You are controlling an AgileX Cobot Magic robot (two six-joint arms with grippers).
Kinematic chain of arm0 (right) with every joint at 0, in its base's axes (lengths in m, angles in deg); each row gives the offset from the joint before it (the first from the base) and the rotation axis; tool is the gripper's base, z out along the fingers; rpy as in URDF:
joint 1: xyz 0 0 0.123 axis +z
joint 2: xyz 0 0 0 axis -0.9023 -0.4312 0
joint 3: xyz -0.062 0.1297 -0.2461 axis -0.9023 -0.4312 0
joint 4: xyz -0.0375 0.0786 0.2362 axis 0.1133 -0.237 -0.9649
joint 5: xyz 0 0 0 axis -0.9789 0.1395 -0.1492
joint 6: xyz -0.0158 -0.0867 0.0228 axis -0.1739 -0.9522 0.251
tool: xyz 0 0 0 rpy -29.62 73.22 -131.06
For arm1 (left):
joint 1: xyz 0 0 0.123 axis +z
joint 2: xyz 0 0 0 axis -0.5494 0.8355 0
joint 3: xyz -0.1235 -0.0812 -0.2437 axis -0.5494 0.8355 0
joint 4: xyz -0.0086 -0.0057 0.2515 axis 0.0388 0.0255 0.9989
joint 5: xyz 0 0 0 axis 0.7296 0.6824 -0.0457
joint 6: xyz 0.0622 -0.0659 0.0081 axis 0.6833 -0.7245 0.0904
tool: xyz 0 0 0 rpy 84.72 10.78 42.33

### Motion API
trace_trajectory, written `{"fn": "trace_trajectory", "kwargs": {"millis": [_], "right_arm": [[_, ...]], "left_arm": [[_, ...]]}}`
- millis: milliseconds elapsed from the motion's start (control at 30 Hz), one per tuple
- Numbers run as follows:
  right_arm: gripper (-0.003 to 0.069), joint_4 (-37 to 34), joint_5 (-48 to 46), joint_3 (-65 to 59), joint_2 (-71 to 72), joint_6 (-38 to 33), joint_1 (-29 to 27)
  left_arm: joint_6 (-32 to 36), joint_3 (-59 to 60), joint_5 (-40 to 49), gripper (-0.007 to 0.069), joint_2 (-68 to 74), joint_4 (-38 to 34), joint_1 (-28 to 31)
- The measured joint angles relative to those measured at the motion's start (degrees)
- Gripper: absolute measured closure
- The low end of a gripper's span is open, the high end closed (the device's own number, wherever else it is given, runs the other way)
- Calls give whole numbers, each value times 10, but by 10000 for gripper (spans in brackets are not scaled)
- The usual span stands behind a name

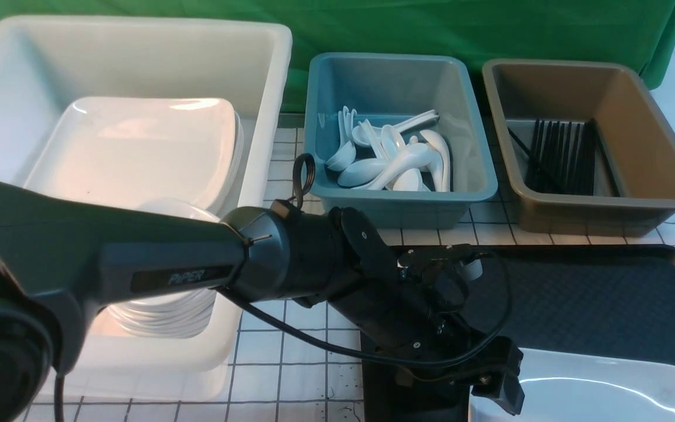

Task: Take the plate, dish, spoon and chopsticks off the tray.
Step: Use the left arm to grab a plate from the dinner plate

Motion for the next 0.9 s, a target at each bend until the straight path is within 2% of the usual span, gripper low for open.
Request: {"fn": "trace_trajectory", "kwargs": {"millis": [100, 233, 300, 333, 367, 400, 433, 467, 567, 600, 667, 733, 833, 867, 900], "right_arm": [[629, 30, 0, 0, -5, 7, 0], [629, 28, 0, 13, -7, -25, 0], [629, -21, -1, 51, -18, -91, 0], [629, -79, -1, 88, -28, -144, 0], [629, -87, -1, 88, -30, -144, 0], [629, -149, -1, 131, -43, -196, 0], [629, -158, -1, 136, -48, -202, 0], [629, -234, -1, 177, -69, -260, 0], [629, -372, -1, 230, -111, -390, 0], [629, -415, -1, 246, -131, -461, 0], [629, -465, -1, 260, -167, -544, 0], [629, -458, -1, 264, -189, -564, 0], [629, -310, 0, 265, -253, -544, 0], [629, -287, 0, 265, -257, -538, 0], [629, -201, 1, 265, -284, -514, -7]], "left_arm": [[1, 0, 0, 66, 0, -1, 0], [1, 0, 2, 66, 0, -1, 0], [1, 0, 3, 66, 0, -1, 0], [1, 0, 4, 66, 0, 1, 0], [1, 0, 5, 66, 0, 1, 0], [2, 0, 6, 66, 0, 2, 0], [2, 0, 7, 66, 0, 2, 0], [2, 0, 9, 66, 0, 3, 0], [2, 0, 11, 66, 0, 6, 0], [2, 0, 11, 66, 0, 6, 0], [2, 0, 11, 66, 0, 6, 0], [2, 0, 12, 66, 0, 6, 0], [2, 0, 13, 66, 0, 6, 0], [2, 0, 14, 66, 0, 7, 0], [2, 0, 18, 66, 0, 8, 0]]}}
